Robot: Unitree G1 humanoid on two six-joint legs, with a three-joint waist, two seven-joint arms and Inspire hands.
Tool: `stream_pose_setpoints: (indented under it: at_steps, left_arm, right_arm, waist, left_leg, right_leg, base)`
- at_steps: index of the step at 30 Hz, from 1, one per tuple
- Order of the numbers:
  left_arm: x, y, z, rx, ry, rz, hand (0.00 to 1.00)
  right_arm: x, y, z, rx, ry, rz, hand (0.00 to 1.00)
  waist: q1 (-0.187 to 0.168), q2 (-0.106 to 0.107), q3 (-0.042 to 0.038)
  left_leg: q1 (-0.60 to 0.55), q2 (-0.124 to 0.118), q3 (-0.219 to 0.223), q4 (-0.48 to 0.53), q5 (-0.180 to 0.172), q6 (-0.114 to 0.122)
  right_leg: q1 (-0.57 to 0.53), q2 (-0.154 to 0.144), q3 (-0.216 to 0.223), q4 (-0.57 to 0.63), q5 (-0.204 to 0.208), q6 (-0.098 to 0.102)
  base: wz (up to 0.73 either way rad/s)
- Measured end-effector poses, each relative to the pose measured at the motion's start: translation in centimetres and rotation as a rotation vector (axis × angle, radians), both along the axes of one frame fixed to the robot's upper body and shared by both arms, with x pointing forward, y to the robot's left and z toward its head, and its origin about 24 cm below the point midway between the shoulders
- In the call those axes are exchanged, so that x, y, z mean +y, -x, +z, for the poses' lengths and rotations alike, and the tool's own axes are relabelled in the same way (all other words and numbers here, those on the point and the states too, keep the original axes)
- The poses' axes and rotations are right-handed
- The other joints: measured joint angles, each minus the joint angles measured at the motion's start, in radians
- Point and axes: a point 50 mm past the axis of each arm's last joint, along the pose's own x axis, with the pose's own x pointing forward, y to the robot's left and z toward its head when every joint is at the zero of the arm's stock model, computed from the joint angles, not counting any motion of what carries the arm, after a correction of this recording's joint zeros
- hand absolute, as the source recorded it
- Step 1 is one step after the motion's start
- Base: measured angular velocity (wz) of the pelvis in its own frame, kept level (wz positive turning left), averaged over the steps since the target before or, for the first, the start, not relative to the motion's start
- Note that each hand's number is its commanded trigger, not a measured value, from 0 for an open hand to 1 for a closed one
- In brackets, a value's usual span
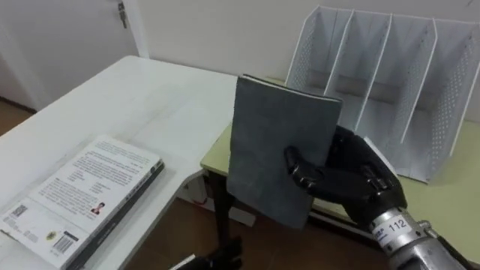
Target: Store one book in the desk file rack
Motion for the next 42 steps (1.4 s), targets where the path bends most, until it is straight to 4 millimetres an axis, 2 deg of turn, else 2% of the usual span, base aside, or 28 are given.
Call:
stream_pose_setpoints:
  at_steps: [5,9,15,24,30,35,42]
  left_arm:
    - [0.3,1.7,-2.6,0.111,-0.071,0.025,0.0]
    - [1.8,4.0,-5.4,0.257,-0.165,0.108,0.0]
    - [3.6,7.4,-7.8,0.422,-0.266,0.221,0.0]
    - [4.6,9.0,-8.8,0.475,-0.341,0.325,0.0]
    - [5.4,10.9,-9.5,0.562,-0.361,0.427,0.0]
    - [5.8,11.6,-9.6,0.587,-0.383,0.447,0.0]
    - [6.2,11.8,-9.7,0.605,-0.398,0.481,0.0]
  right_arm:
    - [-0.5,-0.1,0.3,-0.016,0.058,-0.171,1.0]
    - [-1.7,0.0,1.4,-0.079,0.161,-0.318,1.0]
    - [-3.3,0.1,2.8,-0.15,0.192,-0.524,1.0]
    - [-4.0,0.5,3.6,-0.197,0.196,-0.674,1.0]
    - [-5.5,1.0,5.6,-0.303,0.152,-0.822,1.0]
    - [-5.7,1.0,6.0,-0.316,0.142,-0.855,1.0]
    - [-5.8,1.0,5.8,-0.304,0.117,-0.871,1.0]
  waist:
    - [0.0,-0.011,0.004]
    - [-0.003,-0.031,-0.0047]
    - [0.002,-0.033,-0.0093]
    - [0.003,-0.038,-0.009]
    - [0.007,-0.047,-0.0093]
    - [0.007,-0.066,-0.0206]
    - [0.009,-0.071,-0.0171]
  left_leg:
    - [0.002,0.001,0.007,-0.005,0.0,0.0]
    - [-0.016,0.001,0.009,0.0,0.0,0.0]
    - [-0.01,0.001,0.022,0.0,0.0,0.0]
    - [-0.01,-0.001,0.029,-0.005,0.0,0.0]
    - [-0.017,0.001,0.029,-0.009,0.0,-0.001]
    - [-0.012,0.002,0.029,-0.009,0.0,-0.001]
    - [0.004,0.009,0.028,-0.014,-0.003,-0.005]
  right_leg:
    - [-0.005,0.001,0.007,-0.003,0.0,0.0]
    - [-0.02,0.0,-0.002,-0.004,0.0,0.0]
    - [-0.007,0.005,0.003,-0.022,0.006,0.002]
    - [-0.012,0.014,0.01,-0.021,0.008,0.0]
    - [-0.02,0.016,0.005,-0.02,0.009,-0.002]
    - [-0.016,0.017,0.005,-0.022,0.01,-0.002]
    - [0.005,0.019,0.001,-0.038,0.017,-0.003]
  base:
    - [-0.09]
    - [-0.01]
    - [-0.02]
    - [0.0]
    - [0.0]
    - [0.0]
    - [0.0]
